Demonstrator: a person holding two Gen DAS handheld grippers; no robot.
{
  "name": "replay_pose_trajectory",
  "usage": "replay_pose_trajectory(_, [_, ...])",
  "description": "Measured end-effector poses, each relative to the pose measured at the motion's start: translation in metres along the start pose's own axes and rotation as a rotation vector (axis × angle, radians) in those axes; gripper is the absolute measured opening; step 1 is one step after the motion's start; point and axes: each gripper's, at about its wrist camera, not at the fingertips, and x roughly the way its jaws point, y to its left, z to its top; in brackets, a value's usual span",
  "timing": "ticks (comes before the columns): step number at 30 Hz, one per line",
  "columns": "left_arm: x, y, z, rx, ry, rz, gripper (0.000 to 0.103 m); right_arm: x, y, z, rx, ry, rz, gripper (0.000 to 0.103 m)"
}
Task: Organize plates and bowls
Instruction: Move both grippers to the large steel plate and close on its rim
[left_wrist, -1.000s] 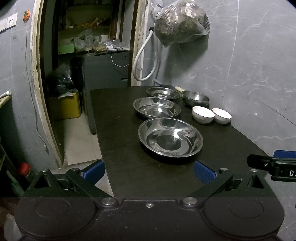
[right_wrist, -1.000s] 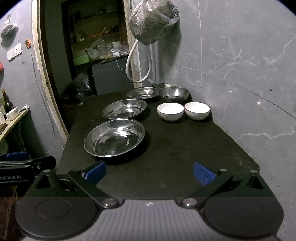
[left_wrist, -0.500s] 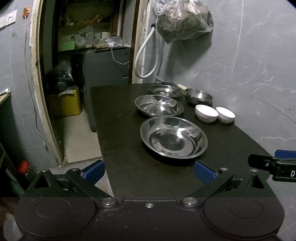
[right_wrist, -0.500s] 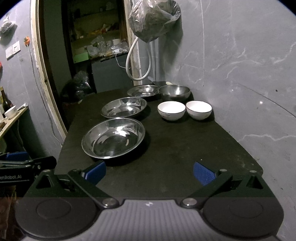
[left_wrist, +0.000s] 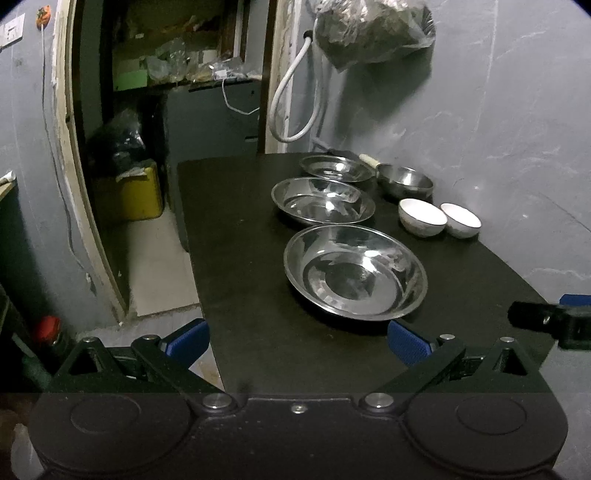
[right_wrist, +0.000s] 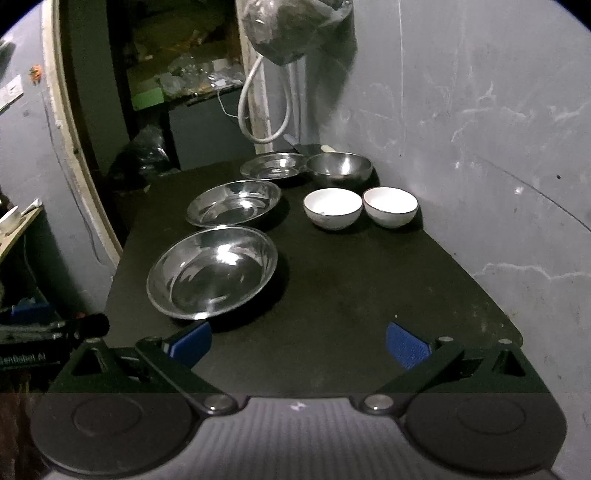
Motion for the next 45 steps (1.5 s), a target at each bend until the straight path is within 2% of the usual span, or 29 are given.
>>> replay_pose_trajectory(7, [0.027,0.01,0.035,-0.069,0.053,0.022,0.102,0.026,-0.001,0.047,-0.02,0.041,0.03,0.103])
replay_pose_trajectory(14, [0.061,0.021,0.084,-0.11,0.029,0.091,0.102,0.063,0.011,0.099,-0.094,0.064,0.005,0.103])
replay_pose_trajectory(24, [0.13,0.025,0.142,-0.123,0.035,0.151,0.102,0.131,0.012,0.147,-0.129,0.096,0.086,0.103])
replay_pose_trajectory(32, [0.18,0.03,0.162,-0.15,0.068,0.173,0.102,0.181,0.012,0.168,-0.15,0.113,0.149,0.103])
replay_pose_trajectory(40, [0.211,0.035,0.171,-0.185,0.1,0.19,0.102,0.21,0.021,0.178,-0.192,0.094,0.236,0.103])
replay_pose_trajectory(45, [0.226,0.039,0.168,-0.204,0.127,0.193,0.102,0.227,0.028,0.177,-0.243,0.107,0.236,0.103])
